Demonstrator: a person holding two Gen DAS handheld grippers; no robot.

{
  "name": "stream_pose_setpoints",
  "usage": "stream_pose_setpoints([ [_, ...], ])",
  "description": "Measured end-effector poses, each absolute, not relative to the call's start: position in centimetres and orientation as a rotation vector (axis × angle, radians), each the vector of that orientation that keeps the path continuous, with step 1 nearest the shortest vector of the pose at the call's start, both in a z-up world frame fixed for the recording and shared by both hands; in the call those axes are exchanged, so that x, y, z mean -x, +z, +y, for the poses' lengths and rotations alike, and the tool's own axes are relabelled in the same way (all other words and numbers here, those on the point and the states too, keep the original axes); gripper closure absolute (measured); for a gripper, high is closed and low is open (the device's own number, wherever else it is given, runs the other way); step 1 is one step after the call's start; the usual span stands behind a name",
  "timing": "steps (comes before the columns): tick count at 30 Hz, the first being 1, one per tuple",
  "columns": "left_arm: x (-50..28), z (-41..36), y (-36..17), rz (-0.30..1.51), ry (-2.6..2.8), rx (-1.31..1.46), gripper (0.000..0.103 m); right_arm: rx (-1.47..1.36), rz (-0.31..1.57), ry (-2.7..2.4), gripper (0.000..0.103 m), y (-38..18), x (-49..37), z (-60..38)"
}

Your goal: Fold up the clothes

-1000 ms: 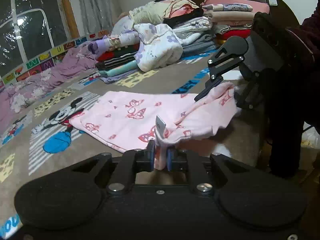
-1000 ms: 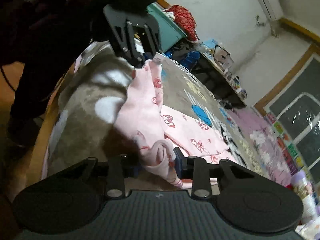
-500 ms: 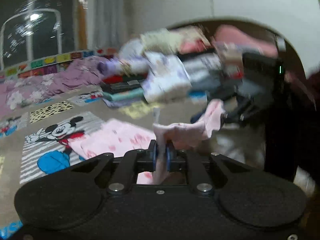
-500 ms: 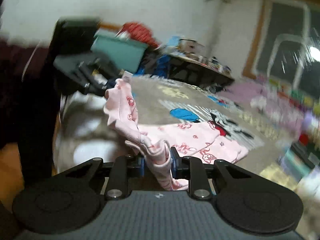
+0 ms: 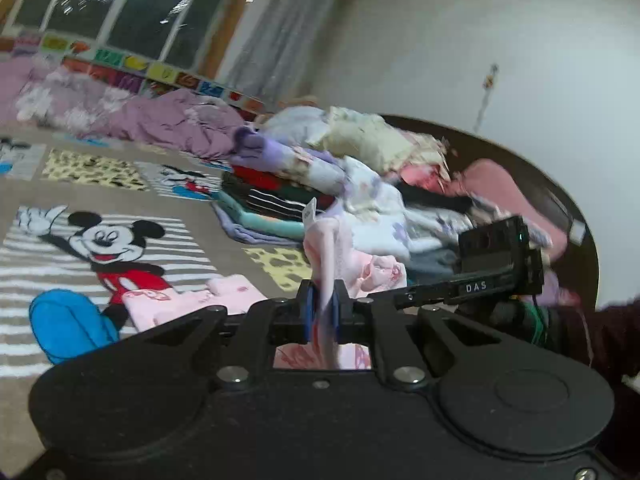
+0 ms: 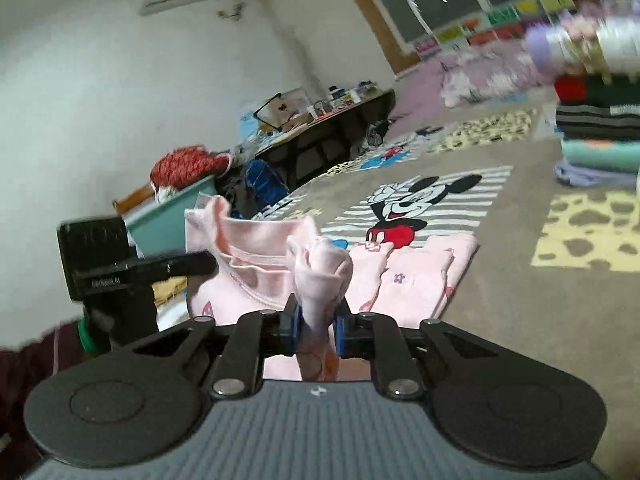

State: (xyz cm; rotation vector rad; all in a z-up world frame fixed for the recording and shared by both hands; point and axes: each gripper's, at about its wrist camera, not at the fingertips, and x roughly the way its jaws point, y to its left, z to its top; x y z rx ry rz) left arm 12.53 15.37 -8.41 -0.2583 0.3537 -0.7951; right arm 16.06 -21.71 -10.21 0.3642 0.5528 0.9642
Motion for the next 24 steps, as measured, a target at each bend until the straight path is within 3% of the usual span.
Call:
stream_pose_setpoints([
  [10,-18.3,18.6,-10.1,0.412,-0.727,0.458,0.095,-0.631,0.675,0.91,0.087,-12.5,-25.2,-20.4],
  [24,-22.3,19.1,-12.8,0.546,-0.63,0.491,0.096,-0.646,0.734,0.863,0.087,-16.1,-28.6,-19.0],
])
